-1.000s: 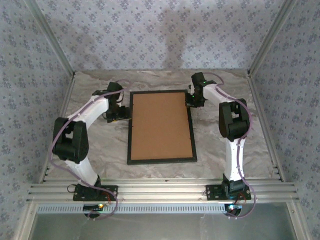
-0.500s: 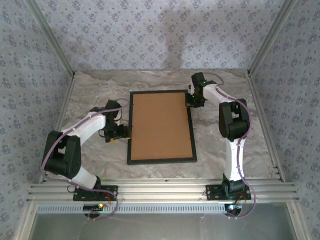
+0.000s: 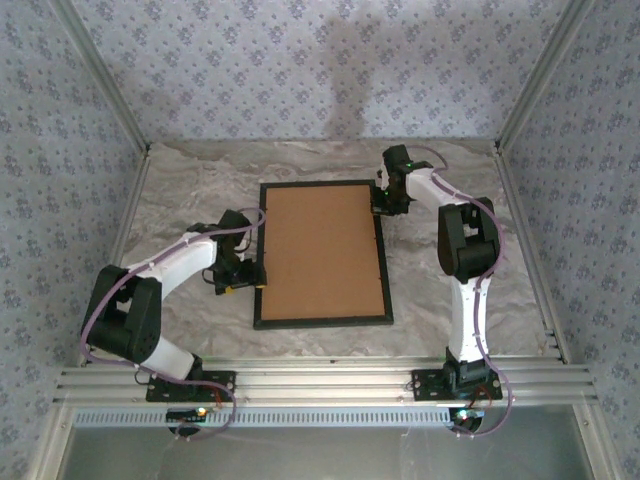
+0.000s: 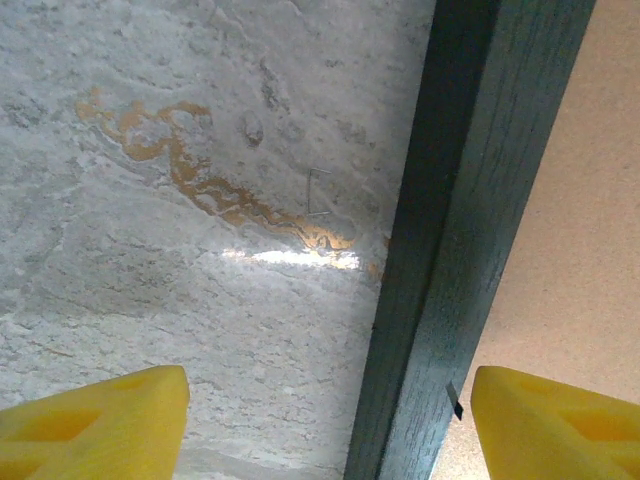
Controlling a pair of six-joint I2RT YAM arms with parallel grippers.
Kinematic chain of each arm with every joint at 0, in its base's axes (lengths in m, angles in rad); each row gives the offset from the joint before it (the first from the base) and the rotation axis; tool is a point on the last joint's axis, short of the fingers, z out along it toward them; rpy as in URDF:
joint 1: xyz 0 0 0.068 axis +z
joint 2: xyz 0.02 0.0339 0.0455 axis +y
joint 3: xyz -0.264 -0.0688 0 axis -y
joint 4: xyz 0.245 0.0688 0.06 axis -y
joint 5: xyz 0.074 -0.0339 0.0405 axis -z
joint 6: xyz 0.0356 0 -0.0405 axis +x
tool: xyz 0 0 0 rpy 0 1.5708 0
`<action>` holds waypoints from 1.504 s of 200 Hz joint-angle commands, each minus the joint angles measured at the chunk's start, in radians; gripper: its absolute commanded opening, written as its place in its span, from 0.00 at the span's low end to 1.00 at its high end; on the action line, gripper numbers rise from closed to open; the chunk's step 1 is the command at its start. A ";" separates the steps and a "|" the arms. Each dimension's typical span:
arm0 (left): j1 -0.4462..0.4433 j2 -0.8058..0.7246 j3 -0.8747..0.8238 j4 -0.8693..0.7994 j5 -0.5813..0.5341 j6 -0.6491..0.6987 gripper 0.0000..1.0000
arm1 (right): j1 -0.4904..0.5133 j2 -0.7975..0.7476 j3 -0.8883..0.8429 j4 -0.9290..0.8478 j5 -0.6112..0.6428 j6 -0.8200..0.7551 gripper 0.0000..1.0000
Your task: Put the photo into the frame
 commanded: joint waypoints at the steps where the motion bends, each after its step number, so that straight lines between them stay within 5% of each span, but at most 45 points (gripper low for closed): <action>1: -0.010 -0.003 -0.021 -0.018 -0.016 -0.019 0.75 | 0.008 -0.034 -0.011 -0.045 -0.018 -0.007 0.08; 167: -0.032 -0.010 -0.035 -0.089 -0.030 -0.001 0.75 | 0.010 -0.032 -0.008 -0.048 -0.014 -0.007 0.08; 228: -0.070 0.043 -0.074 0.003 0.009 -0.043 0.74 | 0.012 -0.035 -0.008 -0.051 -0.009 -0.007 0.08; 301: -0.156 0.178 -0.127 0.144 -0.077 -0.103 0.74 | 0.022 -0.034 -0.014 -0.044 -0.007 -0.004 0.08</action>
